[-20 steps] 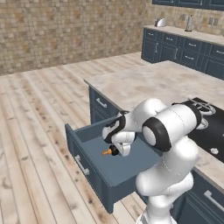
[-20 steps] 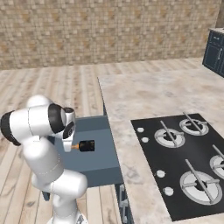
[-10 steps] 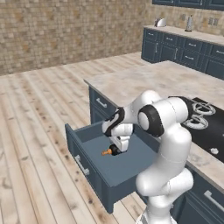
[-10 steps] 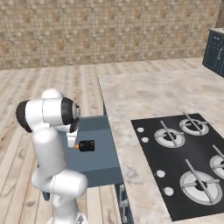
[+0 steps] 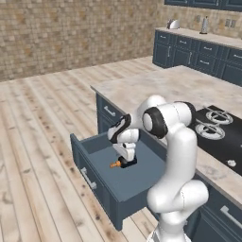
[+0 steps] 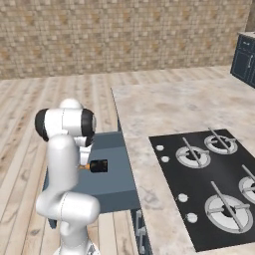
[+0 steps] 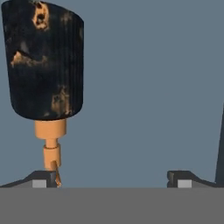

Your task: Restock the sink supplies by placing the sponge and soap dispenser on the counter and next to the sink. Make sure the soap dispenser is upright.

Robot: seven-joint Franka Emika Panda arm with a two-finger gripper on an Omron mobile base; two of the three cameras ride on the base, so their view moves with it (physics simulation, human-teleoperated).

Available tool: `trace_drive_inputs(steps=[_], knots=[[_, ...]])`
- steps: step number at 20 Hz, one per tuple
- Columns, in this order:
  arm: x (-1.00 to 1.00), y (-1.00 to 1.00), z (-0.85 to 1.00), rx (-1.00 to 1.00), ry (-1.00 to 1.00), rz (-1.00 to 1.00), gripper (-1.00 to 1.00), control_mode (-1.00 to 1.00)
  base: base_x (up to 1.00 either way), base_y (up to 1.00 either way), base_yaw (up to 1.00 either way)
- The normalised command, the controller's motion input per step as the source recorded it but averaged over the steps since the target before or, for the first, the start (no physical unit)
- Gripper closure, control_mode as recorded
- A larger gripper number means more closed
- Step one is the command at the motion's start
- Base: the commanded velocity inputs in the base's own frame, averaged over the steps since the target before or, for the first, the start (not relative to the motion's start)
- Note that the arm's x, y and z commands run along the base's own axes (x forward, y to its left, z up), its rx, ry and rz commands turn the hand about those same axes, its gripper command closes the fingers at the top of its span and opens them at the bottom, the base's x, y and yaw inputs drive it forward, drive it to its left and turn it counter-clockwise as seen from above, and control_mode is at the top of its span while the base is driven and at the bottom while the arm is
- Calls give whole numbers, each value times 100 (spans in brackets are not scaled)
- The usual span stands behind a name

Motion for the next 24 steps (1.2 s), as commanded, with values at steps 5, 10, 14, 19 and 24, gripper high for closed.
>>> trace_drive_inputs(steps=[5,10,14,19,24], knots=[[23,11,-35,0,8,0,-100,-100,0,0,0],[1,8,-35,0,0,0,-100,-100,0,0,0],[0,2,-21,0,-3,0,-100,-100,0,0,0],[6,0,-2,0,-1,0,-100,-100,0,0,0],[25,0,-7,0,0,0,-100,-100,0,0,0]])
